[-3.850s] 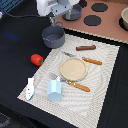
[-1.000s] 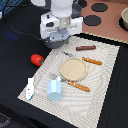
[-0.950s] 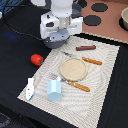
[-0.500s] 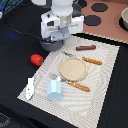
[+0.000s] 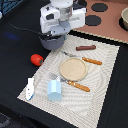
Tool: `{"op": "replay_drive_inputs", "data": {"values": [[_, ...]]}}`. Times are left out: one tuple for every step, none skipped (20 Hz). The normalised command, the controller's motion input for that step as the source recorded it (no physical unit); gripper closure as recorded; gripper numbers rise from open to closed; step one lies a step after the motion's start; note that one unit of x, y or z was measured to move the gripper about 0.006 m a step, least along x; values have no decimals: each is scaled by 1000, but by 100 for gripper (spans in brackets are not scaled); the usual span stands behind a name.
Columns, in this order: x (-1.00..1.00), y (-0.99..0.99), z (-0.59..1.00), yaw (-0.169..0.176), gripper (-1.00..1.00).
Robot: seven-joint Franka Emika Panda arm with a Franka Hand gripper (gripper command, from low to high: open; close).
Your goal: Interact with the objects in diverse but meaningful ways.
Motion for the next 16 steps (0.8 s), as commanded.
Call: {"op": "replay_drive_inputs", "data": {"values": [[260, 263, 366, -1, 100], [400, 294, 331, -7, 100], [569, 349, 306, -20, 100], [666, 431, 274, -20, 100], [660, 477, 237, -18, 100], [726, 574, 217, -17, 100], [734, 600, 189, -18, 100], [700, 580, 246, -18, 100], [691, 546, 246, -20, 100], [646, 454, 326, -21, 100], [531, 366, 280, -29, 100], [440, 300, 271, -30, 100], [337, 303, 491, -47, 100], [363, 226, 569, -36, 100], [457, 111, 734, 0, 100], [537, 183, 706, 0, 100]]}}
